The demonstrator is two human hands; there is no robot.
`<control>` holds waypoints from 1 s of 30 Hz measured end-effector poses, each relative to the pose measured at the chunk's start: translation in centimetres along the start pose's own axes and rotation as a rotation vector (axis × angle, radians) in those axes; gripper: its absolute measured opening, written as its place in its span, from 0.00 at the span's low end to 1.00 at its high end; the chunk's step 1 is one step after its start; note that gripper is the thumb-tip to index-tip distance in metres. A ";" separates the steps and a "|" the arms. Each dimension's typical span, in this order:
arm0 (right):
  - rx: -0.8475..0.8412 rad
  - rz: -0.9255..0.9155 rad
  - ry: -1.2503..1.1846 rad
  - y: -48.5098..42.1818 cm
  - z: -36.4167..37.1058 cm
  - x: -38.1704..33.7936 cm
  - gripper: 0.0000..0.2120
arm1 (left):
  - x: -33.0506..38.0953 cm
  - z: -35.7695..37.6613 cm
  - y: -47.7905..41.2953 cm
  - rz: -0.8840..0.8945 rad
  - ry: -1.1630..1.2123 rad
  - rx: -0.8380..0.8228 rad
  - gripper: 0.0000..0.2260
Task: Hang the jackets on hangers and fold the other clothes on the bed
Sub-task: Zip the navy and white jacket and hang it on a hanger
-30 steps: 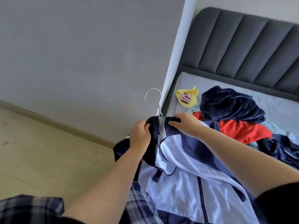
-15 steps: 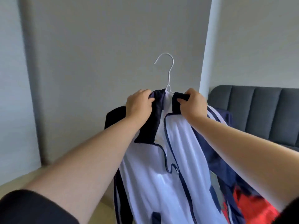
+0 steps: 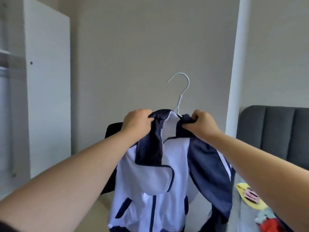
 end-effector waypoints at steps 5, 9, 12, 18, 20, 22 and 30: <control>-0.394 0.318 -0.496 1.1 0.5 -0.6 0.20 | -2.8 -0.3 2.4 -0.086 0.055 0.062 0.13; -0.821 0.381 -0.450 3.4 1.5 0.1 0.24 | -4.1 0.6 4.6 -0.104 0.078 0.093 0.10; -0.764 0.305 -0.406 4.7 2.6 -0.7 0.18 | -4.7 1.1 5.2 -0.137 0.076 0.101 0.06; -0.095 0.158 -0.194 3.1 3.5 -2.4 0.20 | -4.0 1.4 6.5 -0.104 0.063 0.400 0.12; 0.006 0.141 -0.209 2.5 3.2 -2.8 0.19 | -3.8 2.2 7.5 -0.137 0.065 0.355 0.18; 0.114 0.116 -0.195 2.6 3.2 -3.4 0.14 | -3.9 3.4 8.4 -0.159 -0.055 0.183 0.20; 0.485 -0.113 -0.110 1.7 0.2 -6.4 0.15 | -5.2 3.4 7.3 -0.346 0.331 0.433 0.11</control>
Point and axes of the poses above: each hand's wrist, its own y-axis away from the middle knuckle, its own z-axis out of the palm, x = y × z, the point moved 2 cm from there along -y, towards the middle knuckle, and after that the axes turned 7 degrees about y, right-handed, at the moved point
